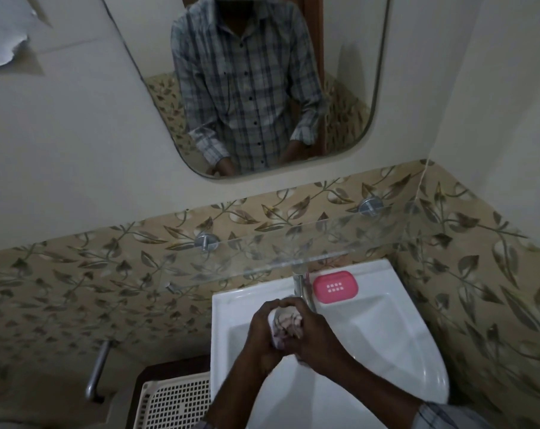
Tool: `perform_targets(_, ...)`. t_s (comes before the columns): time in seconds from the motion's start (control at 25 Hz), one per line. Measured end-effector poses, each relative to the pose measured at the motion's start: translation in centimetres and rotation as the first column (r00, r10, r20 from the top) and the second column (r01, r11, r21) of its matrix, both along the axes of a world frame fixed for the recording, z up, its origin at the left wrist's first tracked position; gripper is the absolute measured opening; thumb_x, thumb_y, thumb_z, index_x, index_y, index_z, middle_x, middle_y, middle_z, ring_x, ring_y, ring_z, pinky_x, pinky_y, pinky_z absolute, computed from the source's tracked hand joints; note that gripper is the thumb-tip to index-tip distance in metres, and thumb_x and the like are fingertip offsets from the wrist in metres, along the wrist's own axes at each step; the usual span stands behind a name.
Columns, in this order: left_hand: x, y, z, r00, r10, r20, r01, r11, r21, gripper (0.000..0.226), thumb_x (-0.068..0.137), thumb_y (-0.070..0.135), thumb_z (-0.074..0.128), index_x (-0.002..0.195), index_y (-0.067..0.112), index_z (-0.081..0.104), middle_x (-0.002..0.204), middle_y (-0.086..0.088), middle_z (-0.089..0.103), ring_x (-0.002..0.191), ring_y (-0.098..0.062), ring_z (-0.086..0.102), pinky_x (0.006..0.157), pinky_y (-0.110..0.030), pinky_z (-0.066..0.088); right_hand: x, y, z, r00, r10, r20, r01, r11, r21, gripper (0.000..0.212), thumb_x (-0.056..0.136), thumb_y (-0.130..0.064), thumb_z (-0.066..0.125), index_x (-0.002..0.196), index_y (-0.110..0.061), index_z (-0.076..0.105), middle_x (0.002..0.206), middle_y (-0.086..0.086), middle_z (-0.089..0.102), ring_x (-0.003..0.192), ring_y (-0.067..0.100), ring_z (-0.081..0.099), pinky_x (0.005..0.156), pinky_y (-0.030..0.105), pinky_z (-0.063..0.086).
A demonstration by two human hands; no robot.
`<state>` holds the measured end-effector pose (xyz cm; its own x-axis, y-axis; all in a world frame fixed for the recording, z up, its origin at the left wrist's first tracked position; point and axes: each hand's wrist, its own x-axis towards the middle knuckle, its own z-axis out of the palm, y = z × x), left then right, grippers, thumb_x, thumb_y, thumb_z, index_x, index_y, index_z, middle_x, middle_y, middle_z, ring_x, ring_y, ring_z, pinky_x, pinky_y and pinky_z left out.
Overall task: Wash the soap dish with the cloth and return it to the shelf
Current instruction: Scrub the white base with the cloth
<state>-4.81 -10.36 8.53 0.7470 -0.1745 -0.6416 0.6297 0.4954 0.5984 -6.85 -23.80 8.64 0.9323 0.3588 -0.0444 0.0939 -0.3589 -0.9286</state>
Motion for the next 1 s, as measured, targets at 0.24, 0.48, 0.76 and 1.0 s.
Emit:
perform_targets(0.24, 0.6, 0.9, -2.0, 0.985, 0.118, 0.126, -0.109, 0.991, -0.075, 0.043, 0.089, 0.031, 0.061, 0.119, 0.001, 0.064, 0.12, -0.028, 0.063, 0.101, -0.038, 0.065, 0.087, -0.047, 0.054, 2.5, -1.0, 0.8, 0.602, 0.02, -0.798, 0.674, 0.524, 0.521, 0.024, 0.087, 0.014, 0.054, 0.109, 0.013, 0.064, 0.09, 0.029, 0.072, 0.073, 0.037, 0.072, 0.061, 0.04, 0.062)
perform_targets(0.48, 0.1, 2.5, -1.6, 0.997, 0.069, -0.033, -0.074, 0.978, -0.196, 0.048, 0.091, 0.038, 0.044, 0.114, 0.003, 0.067, 0.114, -0.025, 0.067, 0.101, -0.042, 0.06, 0.087, -0.051, 0.048, 3.7, -2.5, 0.5, 0.938, -0.272, 0.214, 0.27, 0.962, 0.04, 0.037, 0.083, -0.011, 0.072, 0.12, -0.014, 0.066, 0.107, 0.007, 0.075, 0.096, 0.022, 0.07, 0.087, 0.034, 0.056)
perform_targets(0.76, -2.8, 3.8, -3.1, 0.995, 0.021, -0.093, -0.041, 0.974, -0.221, 0.045, 0.074, 0.03, 0.058, 0.105, -0.002, 0.066, 0.103, -0.022, 0.064, 0.093, -0.035, 0.06, 0.086, -0.041, 0.045, -0.5, -1.7, -5.0, 0.583, 0.626, 0.518, -0.329, 0.765, -0.554, 0.057, 0.087, 0.002, 0.046, 0.143, -0.002, 0.046, 0.149, 0.017, 0.047, 0.139, 0.031, 0.042, 0.116, 0.05, 0.033)
perform_targets(1.0, -2.3, 1.9, -1.4, 0.989, 0.14, -0.05, -0.147, 0.969, -0.197, 0.041, 0.074, 0.031, 0.051, 0.102, 0.003, 0.064, 0.1, -0.016, 0.064, 0.092, -0.029, 0.061, 0.085, -0.038, 0.046, 1.1, 1.4, -3.2, 0.665, 0.502, 0.553, 0.093, 0.679, -0.728, 0.038, 0.074, -0.004, 0.058, 0.109, 0.001, 0.072, 0.105, 0.02, 0.074, 0.101, 0.038, 0.069, 0.089, 0.047, 0.057)
